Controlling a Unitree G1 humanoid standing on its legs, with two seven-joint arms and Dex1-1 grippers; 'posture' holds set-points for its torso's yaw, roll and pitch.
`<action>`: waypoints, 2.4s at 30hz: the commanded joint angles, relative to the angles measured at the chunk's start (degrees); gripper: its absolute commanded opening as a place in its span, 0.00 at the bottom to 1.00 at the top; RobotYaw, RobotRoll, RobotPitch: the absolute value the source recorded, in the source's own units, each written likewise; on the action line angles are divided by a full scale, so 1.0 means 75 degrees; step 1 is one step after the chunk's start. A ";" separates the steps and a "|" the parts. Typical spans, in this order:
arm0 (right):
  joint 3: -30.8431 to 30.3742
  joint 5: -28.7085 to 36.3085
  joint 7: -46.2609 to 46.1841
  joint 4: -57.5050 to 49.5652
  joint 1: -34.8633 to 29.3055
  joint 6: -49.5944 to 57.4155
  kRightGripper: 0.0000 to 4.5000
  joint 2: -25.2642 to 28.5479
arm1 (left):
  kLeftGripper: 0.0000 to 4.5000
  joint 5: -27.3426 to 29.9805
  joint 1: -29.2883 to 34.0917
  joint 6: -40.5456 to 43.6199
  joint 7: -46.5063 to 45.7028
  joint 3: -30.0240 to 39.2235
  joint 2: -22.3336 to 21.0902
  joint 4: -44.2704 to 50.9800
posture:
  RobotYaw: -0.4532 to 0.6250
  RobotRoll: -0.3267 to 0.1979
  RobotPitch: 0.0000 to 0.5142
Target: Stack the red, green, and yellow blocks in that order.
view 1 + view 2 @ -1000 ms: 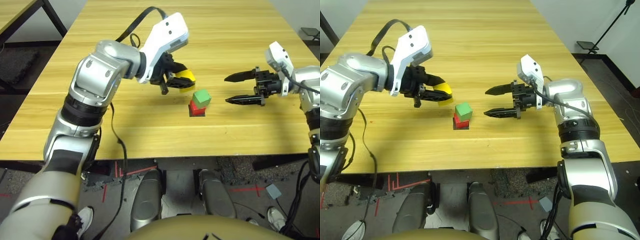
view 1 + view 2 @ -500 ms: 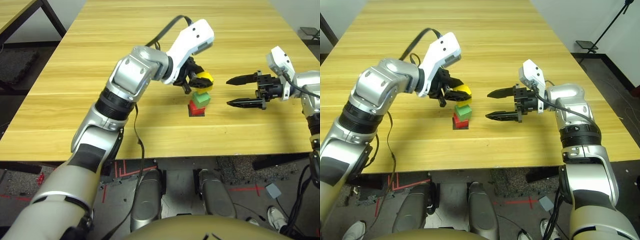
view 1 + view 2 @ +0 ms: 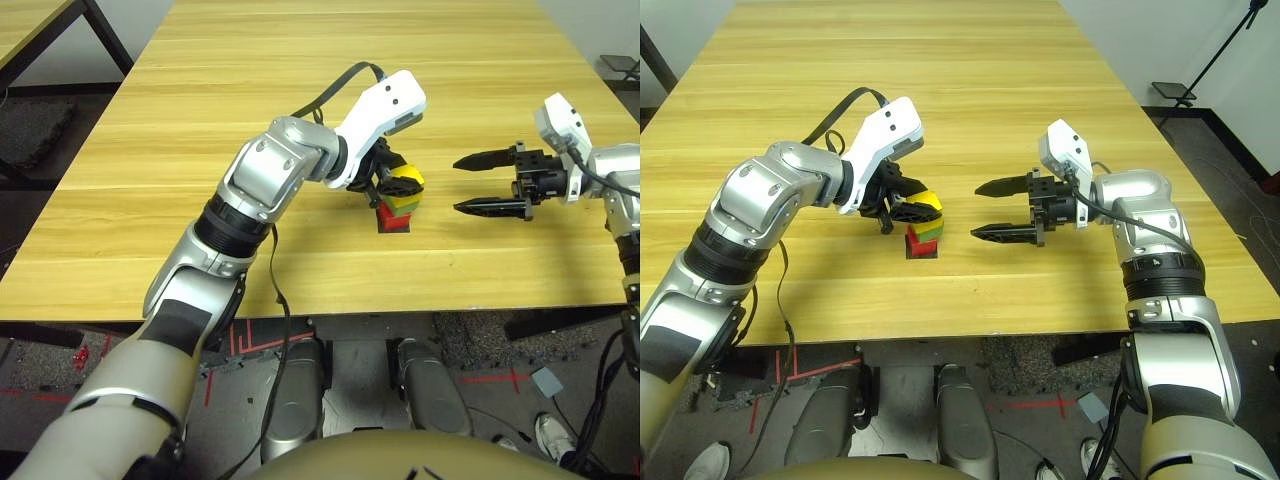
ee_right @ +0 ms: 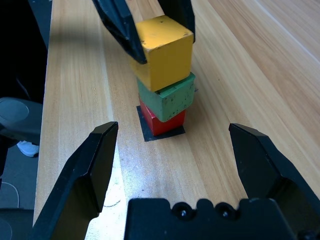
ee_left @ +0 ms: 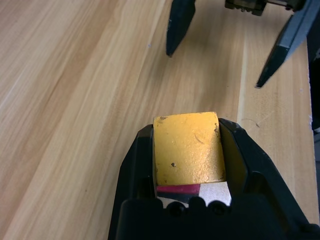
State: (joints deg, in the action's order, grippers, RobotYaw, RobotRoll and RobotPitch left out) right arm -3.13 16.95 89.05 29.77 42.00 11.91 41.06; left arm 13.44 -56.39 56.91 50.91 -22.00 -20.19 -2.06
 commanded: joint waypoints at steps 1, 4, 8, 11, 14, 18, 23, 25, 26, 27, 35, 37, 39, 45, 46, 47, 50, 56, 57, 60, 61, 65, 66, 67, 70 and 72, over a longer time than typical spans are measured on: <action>0.0106 0.0070 -0.0031 -0.0129 -0.0069 0.0051 1.00 0.0066 | 0.43 -0.0054 -0.0183 -0.0164 -0.0039 0.0009 0.0046 -0.0274 | 0.57 0.74 0.24; 0.0091 0.0059 -0.0038 -0.0122 -0.0058 0.0056 1.00 0.0052 | 0.43 -0.0064 -0.0281 -0.0251 -0.0037 0.0007 0.0055 -0.0389 | 0.57 0.74 0.24; 0.0094 0.0069 -0.0055 -0.0126 -0.0031 0.0072 1.00 0.0045 | 0.43 -0.0065 -0.0213 -0.0285 -0.0023 -0.0034 0.0054 -0.0330 | 0.57 0.74 0.24; 0.0096 0.0057 -0.0050 -0.0098 -0.0016 0.0065 1.00 0.0068 | 0.43 -0.0040 -0.0096 -0.0226 -0.0004 -0.0081 0.0036 -0.0163 | 0.57 0.73 0.24; 0.0093 0.0035 -0.0044 -0.0044 0.0009 0.0043 1.00 0.0086 | 0.43 -0.0021 -0.0038 -0.0175 0.0025 -0.0104 -0.0007 -0.0032 | 0.58 0.73 0.24; 0.0083 0.0021 -0.0047 0.0003 0.0051 0.0032 1.00 0.0068 | 0.43 -0.0036 -0.0080 -0.0213 0.0096 -0.0139 -0.0087 0.0086 | 0.58 0.73 0.24; 0.0071 0.0015 -0.0047 0.0056 0.0100 0.0016 1.00 0.0034 | 0.43 -0.0099 -0.0165 -0.0303 0.0132 -0.0227 -0.0099 0.0158 | 0.58 0.73 0.24; 0.0070 0.0017 -0.0049 0.0066 0.0114 0.0013 1.00 0.0026 | 0.43 -0.0119 -0.0154 -0.0315 0.0136 -0.0261 -0.0092 0.0178 | 0.58 0.73 0.24; 0.0068 0.0016 -0.0045 0.0077 0.0123 0.0008 1.00 0.0024 | 0.43 -0.0128 -0.0140 -0.0320 0.0134 -0.0272 -0.0083 0.0181 | 0.58 0.73 0.24; 0.0067 0.0015 -0.0044 0.0087 0.0129 0.0003 1.00 0.0023 | 0.43 -0.0137 -0.0126 -0.0326 0.0135 -0.0284 -0.0081 0.0184 | 0.58 0.73 0.24; 0.0086 0.0031 -0.0053 0.0060 0.0088 0.0017 1.00 0.0046 | 0.43 -0.0209 -0.0122 -0.0443 0.0118 -0.0341 -0.0005 0.0055 | 0.57 0.73 0.24; 0.0088 0.0035 -0.0061 0.0037 0.0073 0.0030 1.00 0.0049 | 0.43 -0.0229 -0.0121 -0.0483 0.0118 -0.0347 0.0009 0.0013 | 0.57 0.73 0.24; 0.0095 0.0039 -0.0070 0.0034 0.0069 0.0034 1.00 0.0050 | 0.43 -0.0258 -0.0117 -0.0533 0.0121 -0.0359 0.0021 -0.0042 | 0.57 0.73 0.24; 0.0124 0.0040 -0.0117 0.0067 0.0080 0.0024 1.00 0.0061 | 0.82 -0.0378 -0.0054 -0.0713 0.0433 -0.0639 -0.0207 -0.0032 | 0.57 0.73 0.24; 0.0129 0.0040 -0.0127 0.0074 0.0080 0.0019 1.00 0.0063 | 0.89 -0.0380 -0.0046 -0.0749 0.0546 -0.0703 -0.0288 0.0015 | 0.57 0.72 0.23; 0.0141 0.0043 -0.0144 0.0077 0.0079 0.0017 1.00 0.0063 | 0.96 -0.0371 -0.0050 -0.0771 0.0645 -0.0734 -0.0360 0.0060 | 0.57 0.72 0.23; 0.0192 0.0056 -0.0212 0.0105 0.0105 0.0035 1.00 0.0073 | 0.99 -0.0238 -0.0189 -0.0597 0.0857 -0.0551 -0.0629 0.0257 | 0.57 0.72 0.23; 0.0911 0.0151 -0.1256 0.0786 0.0578 0.0094 1.00 0.0066 | 0.99 0.0533 0.0164 0.0785 -0.0560 0.2132 -0.0499 0.1315 | 0.57 0.67 0.20; 0.1169 0.0175 -0.1677 0.1006 0.0627 0.0062 1.00 0.0047 | 0.99 0.0532 0.0547 0.0833 -0.0999 0.2782 -0.0466 0.1625 | 0.58 0.66 0.20; 0.1775 0.0165 -0.2659 0.1713 0.0713 -0.0194 1.00 0.0046 | 0.99 0.0532 0.1431 0.0945 -0.2133 0.4077 -0.0140 0.2283 | 0.60 0.63 0.20; 0.2087 0.0162 -0.3230 0.2088 0.0651 -0.0473 1.00 0.0010 | 0.99 0.0466 0.2057 0.0452 -0.2555 0.4698 0.0031 0.2467 | 0.60 0.63 0.20; 0.2774 0.0051 -0.4564 0.3355 0.0478 -0.1441 1.00 0.0111 | 0.99 0.0228 0.4164 -0.1589 -0.3590 0.5879 0.0643 0.2767 | 0.61 0.59 0.23; 0.2878 0.0015 -0.4805 0.3658 0.0488 -0.1662 1.00 0.0163 | 0.99 0.0255 0.4537 -0.2015 -0.3743 0.5978 0.0817 0.2747 | 0.61 0.59 0.23; 0.3017 0.0006 -0.5123 0.3934 0.0504 -0.1896 1.00 0.0184 | 0.99 0.0291 0.4866 -0.2458 -0.3850 0.6101 0.0983 0.2614 | 0.61 0.58 0.23; 0.3465 0.0090 -0.6047 0.4764 0.0577 -0.2470 1.00 0.0311 | 0.99 0.0220 0.5481 -0.3898 -0.4138 0.6313 0.1300 0.1967 | 0.61 0.56 0.23; 0.3584 0.0009 -0.6462 0.5140 0.0539 -0.2804 1.00 0.0405 | 0.99 0.0254 0.5519 -0.4708 -0.4239 0.6438 0.1304 0.1453 | 0.60 0.55 0.25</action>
State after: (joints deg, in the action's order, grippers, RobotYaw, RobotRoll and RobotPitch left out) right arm 22.47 17.00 42.93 65.95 46.23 -7.01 42.90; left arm 15.48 -15.08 26.32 19.81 25.66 -10.48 10.98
